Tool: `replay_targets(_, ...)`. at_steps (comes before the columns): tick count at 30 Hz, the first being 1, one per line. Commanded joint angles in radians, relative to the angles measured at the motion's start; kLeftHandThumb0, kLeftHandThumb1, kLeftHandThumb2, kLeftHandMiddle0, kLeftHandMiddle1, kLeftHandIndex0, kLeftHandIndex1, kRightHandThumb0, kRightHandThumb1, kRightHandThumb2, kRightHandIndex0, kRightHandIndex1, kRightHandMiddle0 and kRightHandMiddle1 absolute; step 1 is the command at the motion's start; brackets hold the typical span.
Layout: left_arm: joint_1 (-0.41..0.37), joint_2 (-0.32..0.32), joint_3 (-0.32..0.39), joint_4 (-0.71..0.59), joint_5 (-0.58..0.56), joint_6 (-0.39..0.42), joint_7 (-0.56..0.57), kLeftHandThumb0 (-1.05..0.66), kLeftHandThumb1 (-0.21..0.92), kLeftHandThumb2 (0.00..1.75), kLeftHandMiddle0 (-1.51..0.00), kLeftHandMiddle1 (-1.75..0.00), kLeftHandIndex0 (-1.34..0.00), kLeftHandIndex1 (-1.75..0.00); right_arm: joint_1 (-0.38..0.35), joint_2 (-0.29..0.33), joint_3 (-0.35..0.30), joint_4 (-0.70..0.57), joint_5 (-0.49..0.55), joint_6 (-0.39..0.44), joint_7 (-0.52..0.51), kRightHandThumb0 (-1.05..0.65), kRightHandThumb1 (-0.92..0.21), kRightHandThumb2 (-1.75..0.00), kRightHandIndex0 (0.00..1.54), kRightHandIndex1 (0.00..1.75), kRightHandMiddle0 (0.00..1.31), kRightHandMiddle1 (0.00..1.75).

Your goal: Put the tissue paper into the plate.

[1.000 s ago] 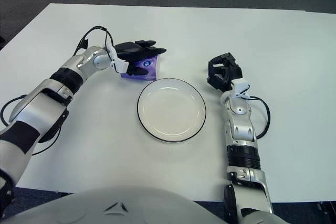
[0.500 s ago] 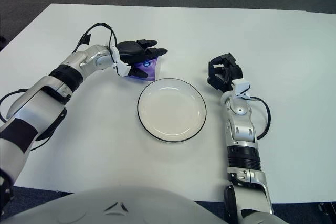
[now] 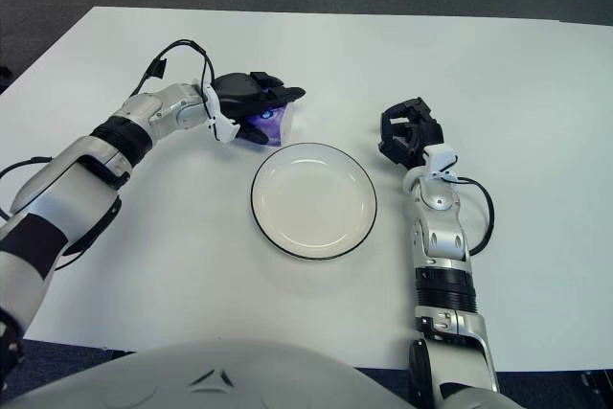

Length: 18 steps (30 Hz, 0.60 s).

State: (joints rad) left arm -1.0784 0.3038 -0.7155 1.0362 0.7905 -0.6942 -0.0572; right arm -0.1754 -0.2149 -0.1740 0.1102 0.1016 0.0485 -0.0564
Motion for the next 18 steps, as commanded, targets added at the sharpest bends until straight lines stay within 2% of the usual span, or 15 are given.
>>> replay_targets(1, 0.056, -0.011, -0.002, 0.082, -0.011, 0.005, -0.069, -0.94, 0.92, 0.41, -0.33, -1.14, -0.60, -0.24, 0.099, 0.055, -0.001, 0.043, 0.011, 0.018, 0.003, -0.38, -0.69, -0.82, 0.87, 1.75, 0.34, 1.75)
replay_targets(2, 0.058, -0.014, 0.009, 0.093, -0.027, -0.004, -0.072, -0.92, 0.92, 0.38, -0.32, -1.17, -0.54, -0.41, 0.099, 0.055, -0.001, 0.043, 0.012, 0.019, 0.003, -0.38, -0.69, -0.82, 0.87, 1.75, 0.34, 1.75)
replay_targets(3, 0.059, -0.016, 0.016, 0.101, -0.039, -0.012, -0.074, -0.88, 0.92, 0.34, -0.32, -1.20, -0.51, -0.51, 0.099, 0.055, -0.002, 0.042, 0.012, 0.019, 0.003, -0.38, -0.69, -0.82, 0.87, 1.75, 0.34, 1.75)
replay_targets(5, 0.061, -0.018, 0.027, 0.117, -0.057, -0.026, -0.072, -0.72, 0.92, 0.19, -0.29, -1.30, -0.41, -0.83, 0.100, 0.054, -0.003, 0.042, 0.014, 0.019, 0.005, -0.38, -0.70, -0.81, 0.87, 1.75, 0.34, 1.75)
replay_targets(6, 0.061, -0.019, 0.029, 0.123, -0.062, -0.032, -0.069, -0.68, 0.92, 0.16, -0.28, -1.33, -0.39, -0.89, 0.100, 0.054, -0.003, 0.041, 0.014, 0.019, 0.006, -0.38, -0.70, -0.81, 0.87, 1.75, 0.34, 1.75)
replay_targets(8, 0.060, -0.021, 0.029, 0.132, -0.066, -0.041, -0.064, -0.53, 0.91, 0.07, -0.26, -1.43, -0.34, -1.13, 0.100, 0.054, -0.005, 0.041, 0.016, 0.020, 0.007, -0.38, -0.70, -0.81, 0.87, 1.75, 0.33, 1.75)
replay_targets(11, 0.056, -0.021, 0.024, 0.139, -0.064, -0.050, -0.051, -0.42, 0.92, 0.17, -0.26, -1.53, -0.46, -1.32, 0.100, 0.053, -0.006, 0.041, 0.017, 0.021, 0.009, -0.38, -0.71, -0.80, 0.87, 1.75, 0.33, 1.75)
replay_targets(16, 0.057, -0.024, 0.038, 0.157, -0.087, -0.073, -0.049, -0.37, 0.91, 0.28, -0.32, -1.70, -0.44, -1.47, 0.099, 0.054, -0.009, 0.041, 0.018, 0.024, 0.012, -0.38, -0.71, -0.80, 0.86, 1.75, 0.33, 1.75)
replay_targets(18, 0.061, -0.027, 0.054, 0.170, -0.110, -0.087, -0.052, -0.37, 0.86, 0.41, -0.38, -1.72, -0.41, -1.55, 0.098, 0.054, -0.011, 0.042, 0.020, 0.027, 0.013, -0.38, -0.71, -0.79, 0.86, 1.75, 0.33, 1.75)
